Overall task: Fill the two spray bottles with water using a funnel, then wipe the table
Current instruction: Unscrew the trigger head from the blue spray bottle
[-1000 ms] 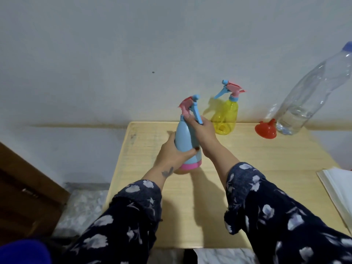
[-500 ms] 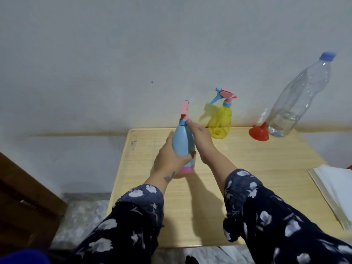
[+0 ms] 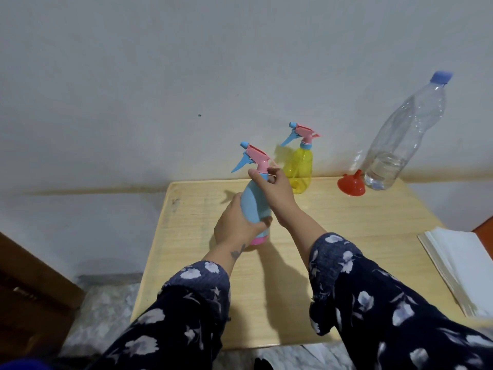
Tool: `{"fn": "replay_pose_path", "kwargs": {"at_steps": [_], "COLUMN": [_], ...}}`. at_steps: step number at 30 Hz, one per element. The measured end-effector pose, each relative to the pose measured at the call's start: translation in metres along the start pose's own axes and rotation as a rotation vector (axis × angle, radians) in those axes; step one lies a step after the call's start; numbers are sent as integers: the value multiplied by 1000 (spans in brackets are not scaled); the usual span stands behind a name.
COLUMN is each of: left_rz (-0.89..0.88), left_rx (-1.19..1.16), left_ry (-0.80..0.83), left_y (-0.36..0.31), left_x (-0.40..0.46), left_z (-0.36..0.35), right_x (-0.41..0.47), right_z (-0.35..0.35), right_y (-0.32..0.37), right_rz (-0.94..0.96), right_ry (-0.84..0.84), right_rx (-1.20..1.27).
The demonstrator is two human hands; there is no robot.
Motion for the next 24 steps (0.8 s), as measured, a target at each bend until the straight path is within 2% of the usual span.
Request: {"fn": "replay_pose_path", "kwargs": {"at_steps": [3,10,13,16,21,24], "left_rz": [-9,-19,-4,-13,-54,-55], "left_rx": [-49,-118,-101,-117,-125,-110], "left_ry": [5,-8,5,16,54,79], "left_y": [-1,2,2,2,10,19], "left_x": [0,-6,-6,-5,-8,-11], "left_z": [-4,-4,-6,-8,-8,-7], "right_x": [5,8,10,13,15,26], "right_z": [6,4,4,9,19,31], "right_y": [1,-4,-5,-6,4,12], "right_rz": [23,43,39,3,-27,-52], "right_ry": [-81,38,-41,-139,-121,-202], "right_rx": [-40,-60,-30,48,284,370]}}
Point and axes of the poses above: each hand's wrist, its own x-axis towards the middle knuckle, its own z-axis out of the back of the hand, y = z × x, the point moved 4 cm from there along x, towards the middle knuckle, and after that the axes turned 8 degrees about -z, right-handed, at the moved point
